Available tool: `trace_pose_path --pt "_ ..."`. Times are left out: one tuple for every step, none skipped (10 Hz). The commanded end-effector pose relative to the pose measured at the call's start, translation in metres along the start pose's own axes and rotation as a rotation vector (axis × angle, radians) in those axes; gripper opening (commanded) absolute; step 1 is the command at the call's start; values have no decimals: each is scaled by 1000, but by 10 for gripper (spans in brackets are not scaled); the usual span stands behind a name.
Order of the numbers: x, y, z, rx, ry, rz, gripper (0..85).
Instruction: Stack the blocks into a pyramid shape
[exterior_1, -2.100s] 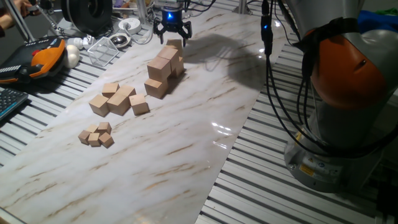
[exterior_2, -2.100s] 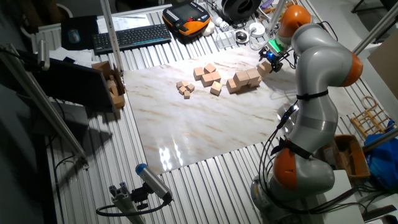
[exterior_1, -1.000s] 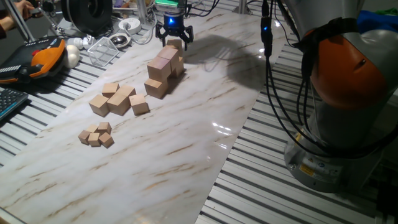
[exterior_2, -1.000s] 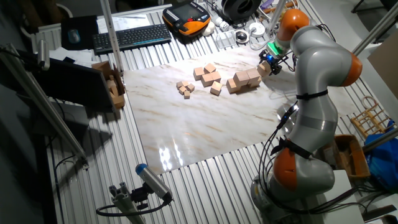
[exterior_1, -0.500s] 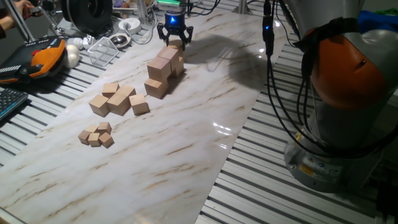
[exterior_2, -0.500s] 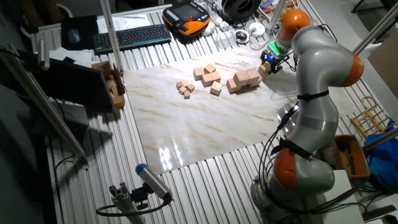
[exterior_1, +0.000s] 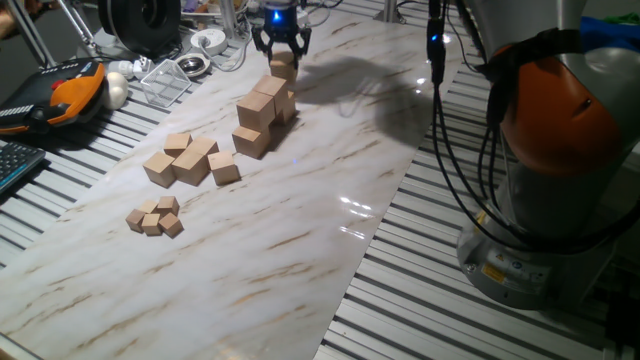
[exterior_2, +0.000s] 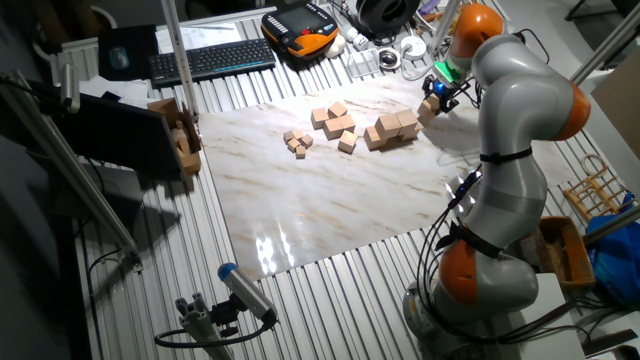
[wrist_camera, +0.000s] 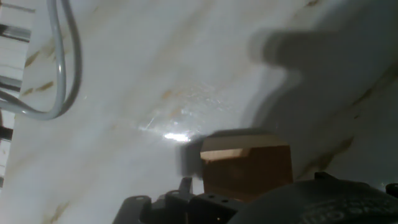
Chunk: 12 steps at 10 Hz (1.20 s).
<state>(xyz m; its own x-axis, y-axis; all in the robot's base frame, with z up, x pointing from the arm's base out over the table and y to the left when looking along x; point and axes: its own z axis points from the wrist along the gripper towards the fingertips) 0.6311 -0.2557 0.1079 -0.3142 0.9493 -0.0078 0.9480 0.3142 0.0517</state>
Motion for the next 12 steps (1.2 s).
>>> trace_pose_path --pt "4 5 -65 15 9 -6 0" --pt "10 6 -83 17 19 -31 0" --pt "16 7 -99 7 14 -80 0" --pt "20 3 -108 -15 4 -159 0" --pt "22 -1 -111 -37 5 -230 0" --pt "21 -4 -113 -39 7 -274 0" --pt "19 -6 -115 -35 1 -330 0" --pt "17 -6 -117 -22 -12 -409 0" --pt "16 -7 -118 -14 -15 -456 0" --pt "16 -6 -118 -18 -5 -470 0" --pt "16 -6 -118 -8 -3 -520 0" --pt "16 -6 -118 3 -19 -629 0"
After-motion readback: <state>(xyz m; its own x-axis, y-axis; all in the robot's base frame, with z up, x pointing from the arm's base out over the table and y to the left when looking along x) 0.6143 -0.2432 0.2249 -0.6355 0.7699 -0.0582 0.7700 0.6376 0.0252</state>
